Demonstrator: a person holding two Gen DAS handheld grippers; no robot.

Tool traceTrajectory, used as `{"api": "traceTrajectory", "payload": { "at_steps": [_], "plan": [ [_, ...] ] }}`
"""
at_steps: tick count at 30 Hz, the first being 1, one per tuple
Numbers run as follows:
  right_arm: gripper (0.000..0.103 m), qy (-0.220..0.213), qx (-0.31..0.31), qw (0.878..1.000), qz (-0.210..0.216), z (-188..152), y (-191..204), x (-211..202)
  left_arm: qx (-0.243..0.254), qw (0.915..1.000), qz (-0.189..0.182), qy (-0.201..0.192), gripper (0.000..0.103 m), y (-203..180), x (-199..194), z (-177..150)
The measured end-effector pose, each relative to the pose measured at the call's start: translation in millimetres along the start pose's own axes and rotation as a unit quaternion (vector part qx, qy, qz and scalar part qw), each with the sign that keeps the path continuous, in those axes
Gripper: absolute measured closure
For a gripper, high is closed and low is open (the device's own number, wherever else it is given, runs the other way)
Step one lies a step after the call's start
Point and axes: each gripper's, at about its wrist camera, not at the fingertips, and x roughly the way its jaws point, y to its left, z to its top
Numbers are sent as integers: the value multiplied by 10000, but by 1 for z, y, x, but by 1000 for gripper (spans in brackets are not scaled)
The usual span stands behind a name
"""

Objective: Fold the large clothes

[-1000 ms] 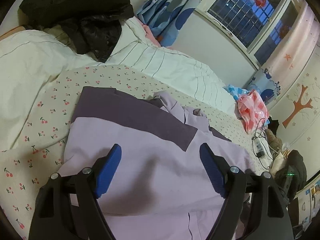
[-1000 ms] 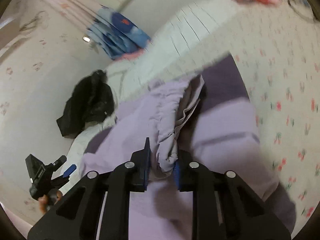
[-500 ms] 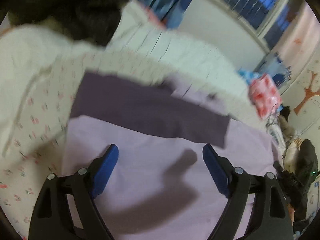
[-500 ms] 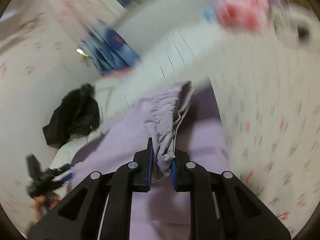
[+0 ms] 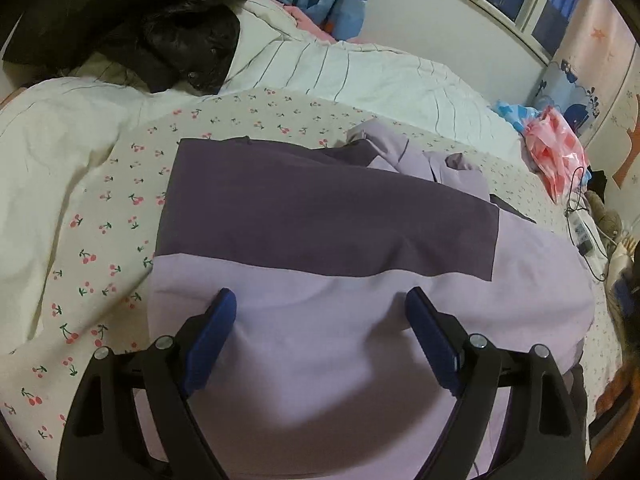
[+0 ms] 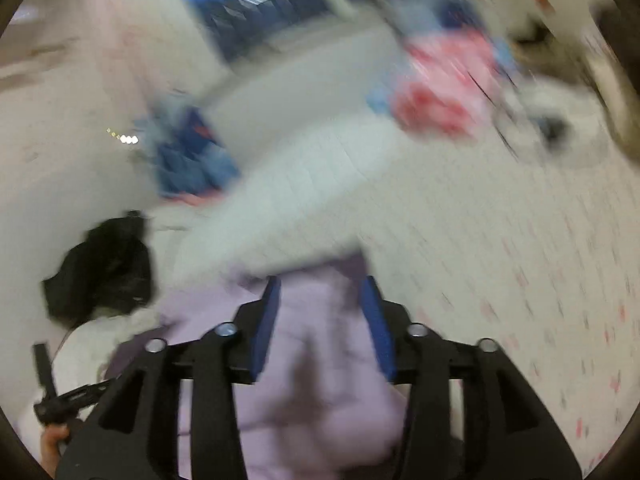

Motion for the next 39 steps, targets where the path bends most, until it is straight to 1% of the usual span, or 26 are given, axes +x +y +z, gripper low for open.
{"api": "traceTrajectory", "payload": {
  "at_steps": [1, 2, 4, 5, 6, 7, 8, 9, 11, 12, 13, 14, 16, 18, 20, 23, 25, 27, 30, 31, 32, 33, 34, 36, 38, 39],
  "plan": [
    [45, -31, -298, 9994, 185, -1, 13, 1, -1, 10000, 7, 6, 19, -1, 1, -1],
    [44, 115, -670, 9972, 312, -8, 29, 7, 20, 10000, 25, 14, 19, -1, 3, -1],
    [44, 1059, -995, 9893, 149, -28, 39, 43, 96, 9999, 76, 27, 19, -2, 6, -3],
    [44, 1634, -873, 9827, -62, -43, 29, 66, 122, 9999, 65, 26, 19, -2, 6, -5],
    [47, 1991, -646, 9778, -84, -53, 15, 81, 135, 9999, -6, 12, 18, -1, 7, -6],
    [60, 2098, -414, 9769, -14, -56, 4, 87, 168, 9998, -74, 11, 18, -1, 9, -6],
    [67, 2094, -245, 9775, -75, -52, -4, 85, 203, 9997, -81, 50, 18, 0, 11, -5],
    [70, 2122, -141, 9771, -49, -47, -8, 81, 209, 9996, -126, 107, 18, 1, 10, -5],
    [69, 2075, 195, 9778, 217, -39, -17, 69, 47, 9994, -300, 158, 18, 7, -2, -2],
    [65, 2114, 412, 9758, 381, -32, -22, 59, -216, 9985, -495, 110, 18, 16, -21, -1],
    [52, 2142, 600, 9736, 510, -24, -27, 46, -420, 9971, -627, 40, 18, 25, -40, -3],
    [44, 2067, 682, 9741, 605, -14, -28, 32, -520, 9963, -689, -15, 18, 32, -54, -5],
    [16, 1949, 610, 9770, 607, 2, -35, -3, -595, 9957, -701, -127, 18, 54, -99, -17],
    [13, 2039, 555, 9762, 493, 1, -51, -35, -509, 9963, -693, -70, 18, 74, -134, -36],
    [12, 2393, 551, 9685, 405, -10, -74, -61, -531, 9962, -685, 114, 17, 99, -167, -68],
    [12, 3047, 476, 9509, 240, -39, -109, -101, -754, 9932, -762, 446, 15, 127, -199, -120],
    [12, 3568, 754, 9292, 602, -62, -128, -126, -811, 9908, -878, 631, 15, 134, -212, -152],
    [12, 3908, 901, 9116, 905, -82, -135, -146, -810, 9888, -940, 832, 15, 136, -220, -184],
    [12, 4150, 849, 8966, 1293, -102, -129, -174, -854, 9816, -1225, 1188, 15, 136, -228, -234],
    [12, 4195, 901, 8922, 1414, -106, -130, -179, -876, 9787, -1334, 1293, 15, 138, -228, -243],
    [12, 4240, 1003, 8862, 1575, -109, -129, -184, -901, 9744, -1497, 1413, 15, 138, -229, -255],
    [12, 4272, 1103, 8809, 1713, -110, -128, -187, -991, 9663, -1845, 1497, 15, 137, -229, -267],
    [12, 4311, 1162, 8764, 1804, -111, -126, -189, -1065, 9615, -2046, 1493, 13, 135, -232, -275],
    [12, 4391, 1184, 8675, 2016, -113, -122, -194, -1122, 9596, -2184, 1374, 8, 133, -236, -284],
    [12, 4413, 1242, 8635, 2103, -114, -123, -199, -1308, 9495, -2535, 1308, 7, 131, -237, -291],
    [12, 4466, 1292, 8596, 2118, -116, -124, -199, -1338, 9474, -2603, 1292, 7, 130, -238, -292]
  ]
}}
